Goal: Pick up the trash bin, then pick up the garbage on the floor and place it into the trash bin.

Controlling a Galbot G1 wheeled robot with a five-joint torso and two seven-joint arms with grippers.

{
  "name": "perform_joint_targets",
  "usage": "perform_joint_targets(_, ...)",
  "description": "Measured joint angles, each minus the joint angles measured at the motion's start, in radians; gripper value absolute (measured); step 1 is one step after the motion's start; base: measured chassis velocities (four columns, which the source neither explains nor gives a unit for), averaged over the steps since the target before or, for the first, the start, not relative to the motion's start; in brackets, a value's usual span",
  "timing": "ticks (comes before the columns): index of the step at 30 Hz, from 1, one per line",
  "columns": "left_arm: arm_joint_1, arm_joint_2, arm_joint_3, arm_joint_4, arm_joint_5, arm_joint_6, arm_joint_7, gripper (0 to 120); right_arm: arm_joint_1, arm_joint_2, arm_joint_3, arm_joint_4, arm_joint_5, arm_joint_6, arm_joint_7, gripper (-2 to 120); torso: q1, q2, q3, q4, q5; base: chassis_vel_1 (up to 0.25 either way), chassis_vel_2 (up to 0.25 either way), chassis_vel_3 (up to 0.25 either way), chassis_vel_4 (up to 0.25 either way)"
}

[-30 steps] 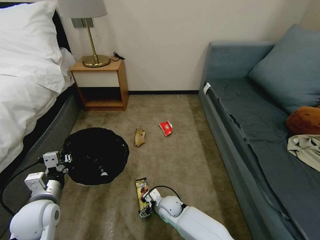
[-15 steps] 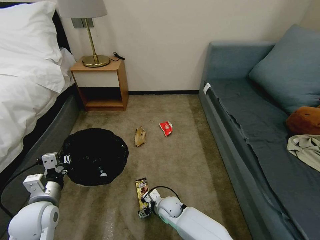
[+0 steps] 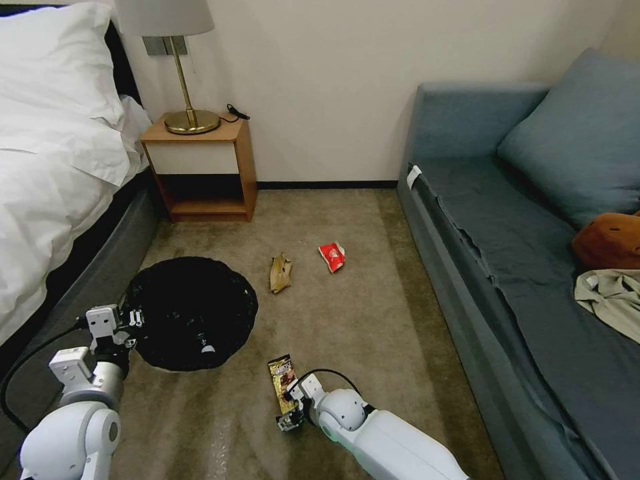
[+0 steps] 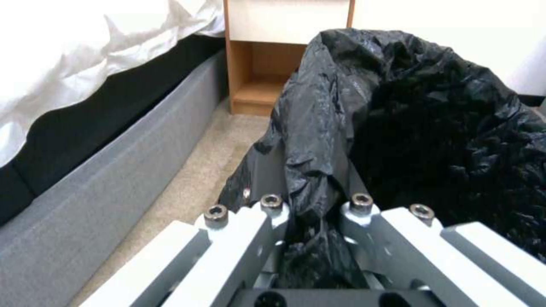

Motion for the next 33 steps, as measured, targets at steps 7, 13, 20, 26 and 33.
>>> perform_joint_targets(7, 0.001, 0.002, -0.004, 0.0, 0.0, -0.005, 0.002, 4, 0.002, 0.001, 0.0, -0.004, -0.002, 0.009, -0.016, 57, 0.0, 0.0, 0.0, 0.0, 0.0, 0.0, 0.0, 0.0, 0.0)
perform_joint_targets(13, 0.003, 0.0, -0.004, 0.002, 0.0, -0.011, 0.004, 4, -0.007, -0.002, 0.0, -0.002, -0.008, 0.012, -0.022, 36, 0.0, 0.0, 0.0, 0.0, 0.0, 0.0, 0.0, 0.0, 0.0)
perform_joint_targets(20, 0.005, 0.0, -0.005, 0.002, 0.001, -0.012, 0.004, 4, -0.012, -0.006, 0.006, 0.01, -0.012, 0.015, -0.028, 16, 0.0, 0.0, 0.0, 0.0, 0.0, 0.0, 0.0, 0.0, 0.0)
perform_joint_targets(26, 0.014, 0.0, -0.006, -0.002, -0.001, -0.016, 0.005, 4, -0.023, -0.013, 0.052, 0.05, -0.015, 0.018, -0.029, 0, 0.0, 0.0, 0.0, 0.0, 0.0, 0.0, 0.0, 0.0, 0.0)
perform_joint_targets(33, 0.015, 0.004, -0.007, -0.002, -0.005, -0.018, 0.005, 4, -0.024, -0.023, 0.113, 0.084, -0.019, 0.023, -0.029, 0, 0.0, 0.0, 0.0, 0.0, 0.0001, 0.0, 0.0, 0.0, 0.0)
